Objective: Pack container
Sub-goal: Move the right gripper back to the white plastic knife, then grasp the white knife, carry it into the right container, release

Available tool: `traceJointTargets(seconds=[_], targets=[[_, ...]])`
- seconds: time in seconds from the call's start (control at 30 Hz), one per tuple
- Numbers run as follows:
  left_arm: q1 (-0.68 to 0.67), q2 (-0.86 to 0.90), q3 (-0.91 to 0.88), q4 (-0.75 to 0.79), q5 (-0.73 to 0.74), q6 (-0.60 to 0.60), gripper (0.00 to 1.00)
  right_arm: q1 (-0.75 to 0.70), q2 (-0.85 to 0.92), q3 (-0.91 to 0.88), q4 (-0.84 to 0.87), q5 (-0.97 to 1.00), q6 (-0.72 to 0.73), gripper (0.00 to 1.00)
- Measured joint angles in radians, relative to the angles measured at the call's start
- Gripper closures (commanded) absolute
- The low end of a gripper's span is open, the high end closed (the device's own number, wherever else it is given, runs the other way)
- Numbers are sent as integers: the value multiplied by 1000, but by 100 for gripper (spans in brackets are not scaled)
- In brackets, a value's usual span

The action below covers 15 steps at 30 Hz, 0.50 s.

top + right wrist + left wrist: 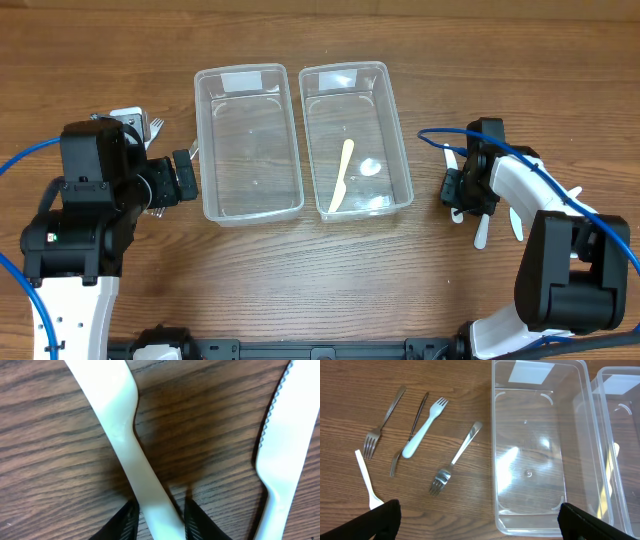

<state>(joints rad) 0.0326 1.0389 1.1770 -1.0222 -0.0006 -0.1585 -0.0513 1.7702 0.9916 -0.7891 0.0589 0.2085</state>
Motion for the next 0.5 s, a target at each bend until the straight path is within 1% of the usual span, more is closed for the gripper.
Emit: traceJointTargets(seconds=[0.1, 0.2, 0.3, 0.33, 0.5], targets=[[0, 0, 0, 0, 0, 0, 0, 0, 0, 0, -4, 1, 1, 81], [0, 0, 0, 0, 0, 0, 0, 0, 0, 0, -6, 1, 0, 82], [0, 0, 0, 0, 0, 0, 0, 0, 0, 0, -5, 0, 0, 94], [0, 0, 0, 0, 0, 0, 0, 0, 0, 0, -5, 0, 1, 96], [0, 0, 0, 0, 0, 0, 0, 0, 6, 14, -28, -3, 13, 96]])
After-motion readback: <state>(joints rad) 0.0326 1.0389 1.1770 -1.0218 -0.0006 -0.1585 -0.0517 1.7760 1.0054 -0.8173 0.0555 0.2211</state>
